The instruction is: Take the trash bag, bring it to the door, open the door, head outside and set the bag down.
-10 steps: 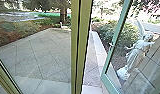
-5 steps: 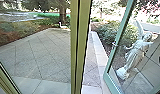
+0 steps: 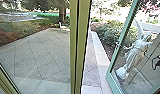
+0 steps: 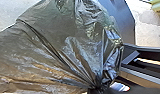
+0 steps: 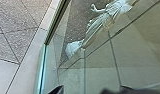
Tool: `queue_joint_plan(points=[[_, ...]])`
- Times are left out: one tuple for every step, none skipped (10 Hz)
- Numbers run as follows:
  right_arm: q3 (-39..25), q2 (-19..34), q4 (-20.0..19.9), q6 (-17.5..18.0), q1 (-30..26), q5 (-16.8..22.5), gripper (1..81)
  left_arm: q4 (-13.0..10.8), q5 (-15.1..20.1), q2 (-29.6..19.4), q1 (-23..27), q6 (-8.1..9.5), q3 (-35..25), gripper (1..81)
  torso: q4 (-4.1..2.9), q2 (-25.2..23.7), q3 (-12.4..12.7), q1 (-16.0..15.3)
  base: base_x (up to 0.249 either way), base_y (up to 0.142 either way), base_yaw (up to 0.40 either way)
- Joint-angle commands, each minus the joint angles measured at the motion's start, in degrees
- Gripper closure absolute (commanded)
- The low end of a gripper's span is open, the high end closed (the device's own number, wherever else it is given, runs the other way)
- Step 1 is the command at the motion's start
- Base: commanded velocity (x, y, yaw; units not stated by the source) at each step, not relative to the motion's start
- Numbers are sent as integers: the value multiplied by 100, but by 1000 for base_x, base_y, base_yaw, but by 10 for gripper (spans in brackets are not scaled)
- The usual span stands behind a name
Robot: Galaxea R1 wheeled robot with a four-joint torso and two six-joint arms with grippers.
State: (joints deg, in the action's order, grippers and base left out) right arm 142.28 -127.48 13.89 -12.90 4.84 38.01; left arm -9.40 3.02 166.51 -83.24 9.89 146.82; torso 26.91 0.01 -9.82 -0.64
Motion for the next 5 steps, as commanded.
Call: queue_joint_plan(points=[[-149, 62, -931, -486, -708, 664, 10, 17, 348, 5, 172, -22, -48, 811, 0, -1, 0, 0, 0, 0, 0], [-295, 70, -1366, -589, -628, 1028, 10, 8, 348, 5, 172, -22, -48, 811, 0, -1, 0, 0, 0, 0, 0], [-602, 192, -1954, -791, -470, 1382, 10, -1, 348, -3, 171, -30, -48, 811, 0, -1, 0, 0, 0, 0, 0], [-955, 385, -2527, -994, -173, 1508, 10, -9, 348, 5, 171, -31, -48, 811, 0, -1, 0, 0, 0, 0, 0], [-1357, 664, -2983, -1099, 118, 1482, 10, -18, 340, -3, 180, -39, -40, 811, 0, -1, 0, 0, 0, 0, 0]])
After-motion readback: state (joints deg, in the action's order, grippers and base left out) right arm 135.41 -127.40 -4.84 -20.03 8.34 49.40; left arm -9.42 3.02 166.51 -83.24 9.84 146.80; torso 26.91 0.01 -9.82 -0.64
